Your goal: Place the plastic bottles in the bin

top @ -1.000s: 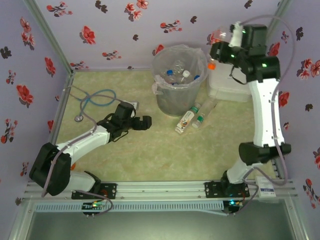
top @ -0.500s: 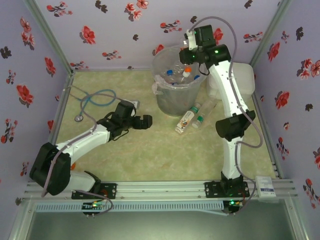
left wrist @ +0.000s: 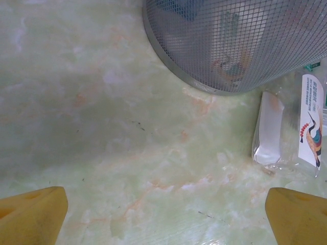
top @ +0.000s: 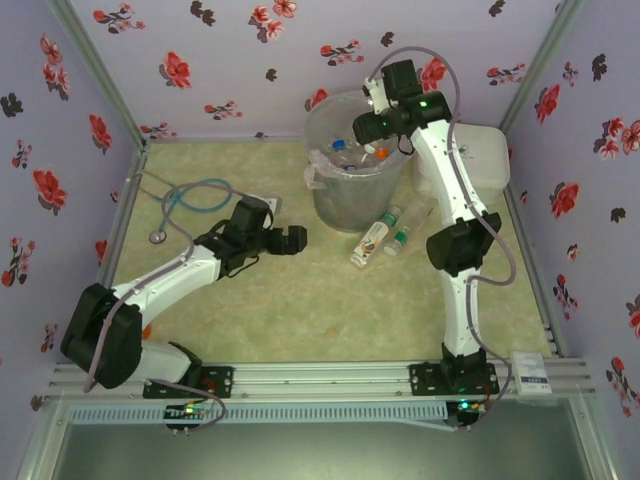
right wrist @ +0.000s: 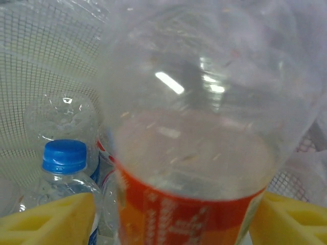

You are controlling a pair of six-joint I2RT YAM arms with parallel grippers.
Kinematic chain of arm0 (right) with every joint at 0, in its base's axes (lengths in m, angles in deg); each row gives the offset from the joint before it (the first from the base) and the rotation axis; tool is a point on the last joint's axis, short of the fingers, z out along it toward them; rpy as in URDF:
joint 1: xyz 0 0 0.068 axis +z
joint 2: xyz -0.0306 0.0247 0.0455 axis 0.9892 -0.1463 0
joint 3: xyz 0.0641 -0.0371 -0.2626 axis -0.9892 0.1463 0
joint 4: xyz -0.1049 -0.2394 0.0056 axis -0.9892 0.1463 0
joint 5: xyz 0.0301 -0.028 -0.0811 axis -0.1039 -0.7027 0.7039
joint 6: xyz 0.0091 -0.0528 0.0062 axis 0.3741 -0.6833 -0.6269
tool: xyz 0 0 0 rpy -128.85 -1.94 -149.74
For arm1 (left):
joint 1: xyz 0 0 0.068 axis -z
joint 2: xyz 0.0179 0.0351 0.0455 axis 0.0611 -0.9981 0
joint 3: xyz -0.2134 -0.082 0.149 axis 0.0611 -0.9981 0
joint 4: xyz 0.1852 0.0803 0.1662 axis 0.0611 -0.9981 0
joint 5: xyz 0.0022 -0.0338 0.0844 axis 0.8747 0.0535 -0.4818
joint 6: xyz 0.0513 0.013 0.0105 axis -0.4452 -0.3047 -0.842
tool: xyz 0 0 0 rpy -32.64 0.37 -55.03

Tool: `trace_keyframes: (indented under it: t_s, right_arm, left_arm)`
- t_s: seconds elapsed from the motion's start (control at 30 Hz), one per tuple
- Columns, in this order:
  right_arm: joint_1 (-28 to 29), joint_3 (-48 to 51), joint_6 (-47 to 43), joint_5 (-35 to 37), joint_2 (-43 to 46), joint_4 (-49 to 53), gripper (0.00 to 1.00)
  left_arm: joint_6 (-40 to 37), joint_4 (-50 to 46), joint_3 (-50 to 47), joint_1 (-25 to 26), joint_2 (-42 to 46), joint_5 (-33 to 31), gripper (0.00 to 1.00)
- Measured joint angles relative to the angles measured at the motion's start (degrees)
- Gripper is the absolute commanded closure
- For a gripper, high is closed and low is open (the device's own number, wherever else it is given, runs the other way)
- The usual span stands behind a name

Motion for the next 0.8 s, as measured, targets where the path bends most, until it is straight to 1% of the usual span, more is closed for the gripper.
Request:
trace_keyframes:
  t_s: [0.07,0.17,0.3,0.4,0.47,0.5,0.57,0.7,0.8]
  right_arm:
    - [0.00,0.00,0.42,-0.37,0.33,0.00,0.19]
    - [0.00,0.00,1.51,-1.40,1.62,-0.04,0.19]
    - [0.00,0.52,3.28,-3.06,5.25,-0.70,0.26]
    - [-0.28,2.54,4.87,-4.76,9.05,-2.64,0.33]
    - [-0.46,2.78,5.81,-5.86,10.25,-3.52,0.38]
    - [-0.55,2.78,6.19,-6.12,10.38,-3.76,0.40]
    - [-0.66,3.13,6.82,-6.58,10.27,-4.37,0.40]
    - [-0.87,6.51,6.99,-5.86,9.51,-6.58,0.33]
    - [-0.85,6.99,6.99,-5.75,6.93,-7.56,0.33]
  left_arm:
    - [0.00,-0.46,0.59,0.00,-0.28,0.00,0.00]
    - [0.00,-0.63,1.31,0.00,-0.50,0.00,0.00]
    - [0.00,-0.66,1.66,0.00,-0.98,0.02,0.00]
    - [0.00,-0.98,1.99,0.00,-1.81,0.02,0.00]
    - [-0.02,-1.33,2.64,0.04,-2.60,0.02,0.00]
    - [-0.04,-1.44,2.93,0.07,-2.89,0.04,0.00]
    - [-0.04,-1.77,3.41,0.15,-3.28,0.07,0.00]
    - [-0.04,-2.51,3.43,0.48,-3.28,0.37,0.00]
    - [-0.17,-3.48,3.45,0.85,-3.28,0.42,0.00]
